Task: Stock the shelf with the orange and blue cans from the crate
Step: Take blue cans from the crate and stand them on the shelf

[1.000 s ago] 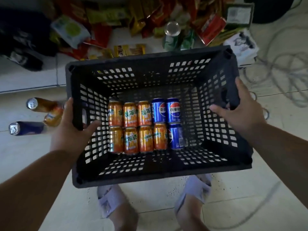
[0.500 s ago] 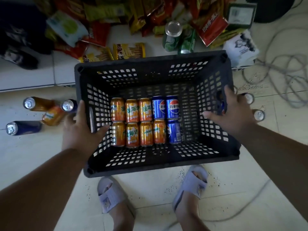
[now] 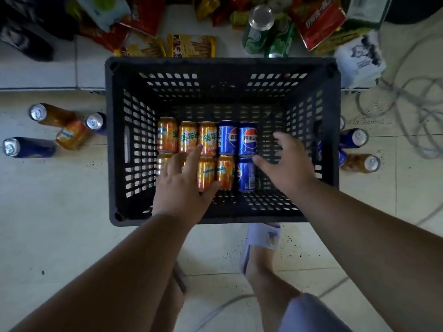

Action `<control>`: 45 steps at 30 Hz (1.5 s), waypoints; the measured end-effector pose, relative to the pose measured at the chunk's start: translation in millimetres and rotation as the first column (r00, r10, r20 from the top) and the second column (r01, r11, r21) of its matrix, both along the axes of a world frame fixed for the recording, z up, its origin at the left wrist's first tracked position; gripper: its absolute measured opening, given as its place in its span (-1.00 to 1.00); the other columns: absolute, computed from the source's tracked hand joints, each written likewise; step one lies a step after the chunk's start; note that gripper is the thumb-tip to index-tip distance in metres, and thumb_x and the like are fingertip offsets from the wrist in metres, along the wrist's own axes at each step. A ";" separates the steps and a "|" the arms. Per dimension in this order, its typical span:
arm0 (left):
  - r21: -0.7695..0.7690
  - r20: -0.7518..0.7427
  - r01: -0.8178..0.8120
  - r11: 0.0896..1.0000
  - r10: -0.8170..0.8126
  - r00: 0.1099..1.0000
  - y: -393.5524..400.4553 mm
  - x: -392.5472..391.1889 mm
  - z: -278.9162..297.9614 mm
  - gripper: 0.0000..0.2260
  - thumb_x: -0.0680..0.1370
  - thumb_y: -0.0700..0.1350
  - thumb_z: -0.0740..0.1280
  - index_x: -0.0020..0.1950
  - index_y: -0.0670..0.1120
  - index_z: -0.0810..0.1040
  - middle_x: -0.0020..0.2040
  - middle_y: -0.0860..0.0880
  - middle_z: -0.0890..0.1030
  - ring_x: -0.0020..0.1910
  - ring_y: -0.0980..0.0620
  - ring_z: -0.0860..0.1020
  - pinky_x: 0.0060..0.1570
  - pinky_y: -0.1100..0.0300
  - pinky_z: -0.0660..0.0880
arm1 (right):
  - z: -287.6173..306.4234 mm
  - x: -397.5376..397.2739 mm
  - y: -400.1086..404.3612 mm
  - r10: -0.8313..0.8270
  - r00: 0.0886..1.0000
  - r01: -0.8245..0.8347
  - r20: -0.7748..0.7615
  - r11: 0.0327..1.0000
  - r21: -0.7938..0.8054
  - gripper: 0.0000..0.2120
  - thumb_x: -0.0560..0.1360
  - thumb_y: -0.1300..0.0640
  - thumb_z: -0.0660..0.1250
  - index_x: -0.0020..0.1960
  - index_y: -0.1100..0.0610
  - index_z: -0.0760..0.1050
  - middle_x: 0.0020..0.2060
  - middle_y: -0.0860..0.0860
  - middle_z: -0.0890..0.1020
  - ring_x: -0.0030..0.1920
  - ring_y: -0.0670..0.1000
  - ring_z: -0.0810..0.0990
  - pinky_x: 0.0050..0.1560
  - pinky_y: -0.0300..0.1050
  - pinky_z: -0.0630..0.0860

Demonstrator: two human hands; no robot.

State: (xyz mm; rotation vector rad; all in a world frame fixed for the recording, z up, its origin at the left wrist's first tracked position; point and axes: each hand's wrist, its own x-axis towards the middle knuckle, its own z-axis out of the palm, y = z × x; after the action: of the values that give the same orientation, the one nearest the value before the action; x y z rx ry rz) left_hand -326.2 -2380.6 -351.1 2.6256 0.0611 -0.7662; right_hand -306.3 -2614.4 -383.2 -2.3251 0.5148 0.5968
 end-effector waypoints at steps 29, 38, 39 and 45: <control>-0.180 -0.171 -0.231 0.956 0.201 0.965 -52.4 76.2 -151.1 -0.29 0.48 0.16 0.43 0.52 0.08 0.15 0.34 -0.02 0.47 0.17 -0.05 0.53 0.05 0.04 0.55 | -128.5 93.6 -11.3 -0.153 0.986 0.154 -0.062 0.988 0.004 -0.36 0.28 -0.15 0.52 0.20 0.14 0.39 -0.01 0.06 0.53 -0.09 0.10 0.54 -0.13 -0.08 0.46; 0.276 0.000 -0.062 0.959 0.065 0.998 -116.9 107.1 -224.0 -0.38 0.49 0.17 0.38 0.38 -0.20 0.34 0.23 -0.16 0.56 0.20 -0.18 0.55 0.03 0.04 0.51 | -103.6 50.6 -28.0 -0.245 0.964 0.239 0.107 0.969 0.065 -0.51 0.27 -0.06 0.52 0.06 0.04 0.36 -0.12 -0.07 0.51 -0.17 -0.07 0.51 -0.28 -0.15 0.37; 0.302 -0.008 -0.009 0.953 0.012 1.000 -120.4 107.6 -227.6 -0.31 0.49 0.16 0.37 0.44 -0.22 0.27 0.25 -0.15 0.56 0.22 -0.18 0.54 0.04 0.04 0.50 | -105.7 45.9 -27.1 -0.256 0.961 0.249 0.108 0.966 0.074 -0.51 0.27 -0.05 0.52 0.06 0.04 0.35 -0.11 -0.06 0.51 -0.16 -0.07 0.51 -0.29 -0.16 0.37; 0.276 -0.067 0.039 0.960 -0.021 0.998 -127.5 114.0 -228.0 -0.01 0.34 0.36 0.44 0.50 -0.25 0.18 0.24 -0.12 0.56 0.19 -0.14 0.56 -0.03 0.07 0.50 | -106.6 37.5 -27.8 -0.278 0.949 0.269 0.149 0.960 0.081 -0.49 0.25 -0.05 0.53 0.06 0.04 0.35 -0.06 -0.05 0.49 -0.15 -0.08 0.51 -0.30 -0.24 0.37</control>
State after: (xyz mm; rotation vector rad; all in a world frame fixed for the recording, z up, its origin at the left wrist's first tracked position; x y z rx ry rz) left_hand -212.2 -2508.1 -579.1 2.8702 0.1580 -0.9107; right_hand -268.8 -2642.2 -489.9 -2.1710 0.7184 0.2881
